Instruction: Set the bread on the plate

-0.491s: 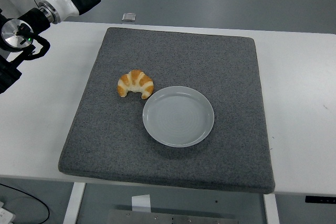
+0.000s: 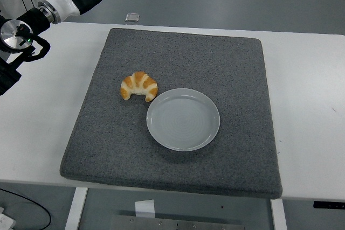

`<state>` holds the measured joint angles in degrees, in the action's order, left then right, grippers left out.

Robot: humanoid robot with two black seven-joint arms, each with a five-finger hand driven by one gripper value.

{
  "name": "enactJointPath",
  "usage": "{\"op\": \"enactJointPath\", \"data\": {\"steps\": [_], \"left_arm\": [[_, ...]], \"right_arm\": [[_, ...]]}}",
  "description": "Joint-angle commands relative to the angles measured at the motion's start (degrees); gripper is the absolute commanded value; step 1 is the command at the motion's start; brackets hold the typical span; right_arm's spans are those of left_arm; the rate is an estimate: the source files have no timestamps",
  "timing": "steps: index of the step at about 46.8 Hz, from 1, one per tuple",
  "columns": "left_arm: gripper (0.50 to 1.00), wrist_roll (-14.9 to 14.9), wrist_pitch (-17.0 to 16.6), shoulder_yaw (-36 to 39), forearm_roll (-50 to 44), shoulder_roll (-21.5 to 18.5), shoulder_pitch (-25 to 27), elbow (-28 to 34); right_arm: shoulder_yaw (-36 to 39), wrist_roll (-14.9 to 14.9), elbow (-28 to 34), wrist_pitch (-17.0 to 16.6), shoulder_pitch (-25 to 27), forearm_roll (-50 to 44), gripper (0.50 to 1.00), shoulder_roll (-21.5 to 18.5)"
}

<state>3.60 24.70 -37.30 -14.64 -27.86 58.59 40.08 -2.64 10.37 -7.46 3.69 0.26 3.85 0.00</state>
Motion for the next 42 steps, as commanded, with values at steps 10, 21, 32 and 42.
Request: {"op": "enactJointPath", "data": {"steps": [10,21,32,42], "left_arm": [[1.0,-0.4,-0.3,0.6,0.1,-0.9,0.9,0.7],[0.999,-0.7,4.9,1.0,1.4,-2.7,1.6,1.1],[0.996,-0.6,9.0,2.5,14.2,-3.4,3.5,1.3],[0.999,-0.6,8.6,6.2,21.8,-7.7,6.7,5.8]], "right_arm": [[0.0,0.0,0.0,0.0,0.0,-0.1,0.932,0.0],[0.0,0.0,0.0,0.0,0.0,0.0,0.932,0.0],[0.0,0.0,0.0,0.0,0.0,0.0,0.932,0.0],[0.0,-0.1,0.0,0.0,0.0,0.0,0.932,0.0]]}}
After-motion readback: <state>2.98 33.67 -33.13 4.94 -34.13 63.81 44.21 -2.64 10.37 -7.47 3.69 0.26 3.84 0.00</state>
